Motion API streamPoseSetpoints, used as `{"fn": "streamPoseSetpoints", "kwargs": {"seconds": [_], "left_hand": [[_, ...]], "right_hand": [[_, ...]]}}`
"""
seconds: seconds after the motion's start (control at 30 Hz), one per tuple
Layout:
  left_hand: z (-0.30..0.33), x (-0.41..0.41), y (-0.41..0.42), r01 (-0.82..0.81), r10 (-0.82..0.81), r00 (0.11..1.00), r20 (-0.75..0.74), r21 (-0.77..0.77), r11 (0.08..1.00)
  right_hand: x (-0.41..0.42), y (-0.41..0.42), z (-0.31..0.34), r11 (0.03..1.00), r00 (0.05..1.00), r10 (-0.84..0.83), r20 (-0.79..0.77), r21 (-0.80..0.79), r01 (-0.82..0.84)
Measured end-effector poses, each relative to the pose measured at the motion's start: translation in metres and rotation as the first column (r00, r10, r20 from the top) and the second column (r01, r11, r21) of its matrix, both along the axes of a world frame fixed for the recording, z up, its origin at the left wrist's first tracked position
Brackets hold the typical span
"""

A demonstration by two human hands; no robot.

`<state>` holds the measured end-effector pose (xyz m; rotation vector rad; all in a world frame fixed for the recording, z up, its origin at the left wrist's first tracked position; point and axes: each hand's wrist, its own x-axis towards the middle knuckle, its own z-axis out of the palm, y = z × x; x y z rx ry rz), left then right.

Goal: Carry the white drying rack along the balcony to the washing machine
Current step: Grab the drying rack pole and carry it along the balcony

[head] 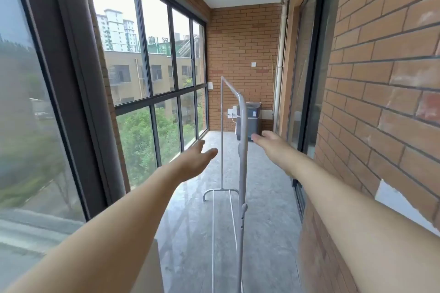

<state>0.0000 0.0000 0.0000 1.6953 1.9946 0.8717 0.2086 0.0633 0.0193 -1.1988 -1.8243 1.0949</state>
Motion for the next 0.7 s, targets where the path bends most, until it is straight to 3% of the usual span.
{"fn": "streamPoseSetpoints", "kwargs": {"seconds": [0.17, 0.3, 0.43, 0.57, 0.7], "left_hand": [[-0.051, 0.004, 0.036, 0.197, -0.153, 0.919, 0.363, -0.087, 0.976], [-0.086, 0.023, 0.061, 0.285, -0.193, 0.880, 0.435, -0.158, 0.945], [-0.108, 0.050, 0.077, 0.294, -0.208, 0.800, 0.563, -0.065, 0.954], [-0.117, 0.064, 0.083, 0.238, -0.197, 0.762, 0.616, 0.016, 0.971], [-0.129, 0.070, 0.091, 0.167, -0.146, 0.741, 0.655, 0.030, 0.985]], "right_hand": [[-0.035, 0.023, -0.005, 1.000, 0.971, 0.012, -0.241, -0.020, -0.017], [-0.051, 0.040, -0.009, 0.999, 0.955, 0.000, -0.298, 0.037, 0.011], [-0.063, 0.054, -0.017, 0.991, 0.955, 0.005, -0.297, 0.131, 0.036], [-0.065, 0.056, -0.024, 0.996, 0.874, 0.065, -0.482, 0.079, -0.030], [-0.066, 0.063, -0.033, 0.988, 0.844, 0.141, -0.517, 0.023, -0.151]]}}
